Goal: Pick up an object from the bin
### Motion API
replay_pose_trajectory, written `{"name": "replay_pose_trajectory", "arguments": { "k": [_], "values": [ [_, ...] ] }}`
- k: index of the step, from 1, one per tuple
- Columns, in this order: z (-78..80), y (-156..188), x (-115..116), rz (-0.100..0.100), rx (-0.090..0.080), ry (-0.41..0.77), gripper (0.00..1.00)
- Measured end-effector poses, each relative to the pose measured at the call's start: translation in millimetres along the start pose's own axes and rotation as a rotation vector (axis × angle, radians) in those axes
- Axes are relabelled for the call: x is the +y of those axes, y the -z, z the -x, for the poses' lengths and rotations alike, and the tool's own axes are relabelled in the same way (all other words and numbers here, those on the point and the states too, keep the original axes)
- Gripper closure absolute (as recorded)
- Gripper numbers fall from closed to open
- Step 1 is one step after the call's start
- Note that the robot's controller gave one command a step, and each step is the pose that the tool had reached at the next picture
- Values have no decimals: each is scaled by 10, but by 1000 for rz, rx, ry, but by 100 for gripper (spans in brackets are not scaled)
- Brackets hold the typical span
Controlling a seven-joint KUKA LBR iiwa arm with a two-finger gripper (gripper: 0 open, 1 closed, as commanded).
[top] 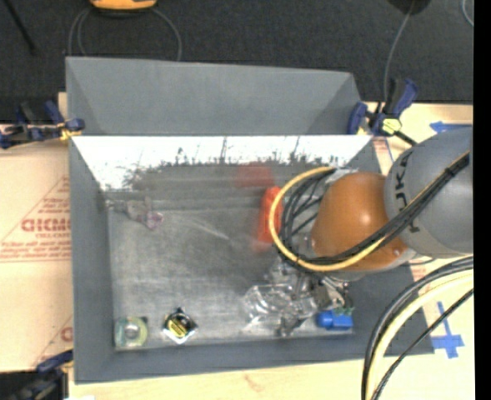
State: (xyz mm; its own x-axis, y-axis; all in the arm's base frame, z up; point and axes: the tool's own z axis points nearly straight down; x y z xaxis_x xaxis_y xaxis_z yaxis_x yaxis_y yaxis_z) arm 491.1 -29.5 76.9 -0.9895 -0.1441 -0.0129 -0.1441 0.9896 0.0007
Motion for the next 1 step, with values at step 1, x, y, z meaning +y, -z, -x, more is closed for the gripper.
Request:
{"name": "replay_pose_trajectory", "arguments": {
  "k": [1],
  "values": [
    [47, 1573, -42, -4, 5, 87, 100]
  ]
}}
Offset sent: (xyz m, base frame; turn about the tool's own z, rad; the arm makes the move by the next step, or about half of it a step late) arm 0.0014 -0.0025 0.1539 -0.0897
